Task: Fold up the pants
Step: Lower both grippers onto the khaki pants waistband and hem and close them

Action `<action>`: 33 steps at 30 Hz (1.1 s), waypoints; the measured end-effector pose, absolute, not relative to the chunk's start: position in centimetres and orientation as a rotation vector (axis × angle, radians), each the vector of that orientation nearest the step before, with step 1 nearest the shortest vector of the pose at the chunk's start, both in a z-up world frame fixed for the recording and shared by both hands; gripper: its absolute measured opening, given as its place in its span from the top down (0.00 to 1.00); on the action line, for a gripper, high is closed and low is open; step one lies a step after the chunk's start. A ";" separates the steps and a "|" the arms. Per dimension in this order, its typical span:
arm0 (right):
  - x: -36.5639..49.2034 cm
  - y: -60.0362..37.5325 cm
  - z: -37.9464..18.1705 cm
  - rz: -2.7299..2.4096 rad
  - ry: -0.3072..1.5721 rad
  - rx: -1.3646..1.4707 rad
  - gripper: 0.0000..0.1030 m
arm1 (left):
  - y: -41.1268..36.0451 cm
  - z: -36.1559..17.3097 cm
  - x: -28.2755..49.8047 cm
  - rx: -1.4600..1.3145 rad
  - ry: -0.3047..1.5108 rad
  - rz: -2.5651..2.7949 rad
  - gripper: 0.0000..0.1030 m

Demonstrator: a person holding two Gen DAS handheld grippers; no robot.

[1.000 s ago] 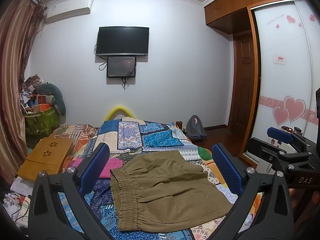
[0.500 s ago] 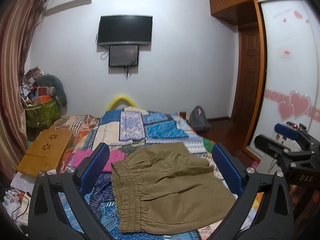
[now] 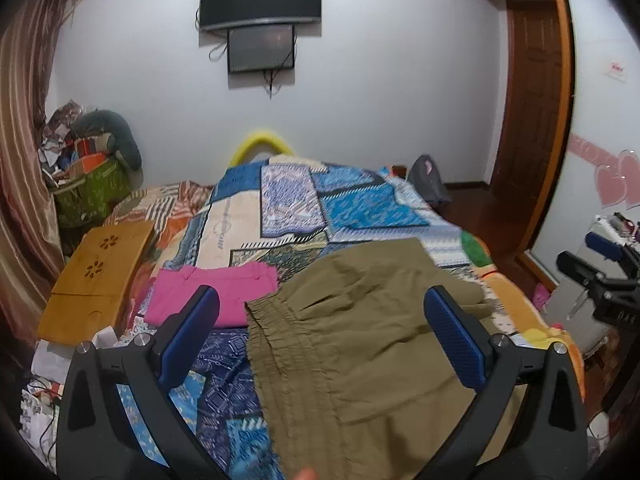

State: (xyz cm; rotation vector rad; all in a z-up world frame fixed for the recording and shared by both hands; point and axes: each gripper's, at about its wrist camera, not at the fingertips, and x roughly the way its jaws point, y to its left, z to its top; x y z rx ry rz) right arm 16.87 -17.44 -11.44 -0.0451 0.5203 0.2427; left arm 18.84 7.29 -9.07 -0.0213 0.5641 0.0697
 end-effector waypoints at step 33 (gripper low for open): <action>42.5 -13.0 -24.7 0.463 0.971 -0.174 0.23 | 18.7 -29.7 40.5 -0.053 1.082 0.041 0.34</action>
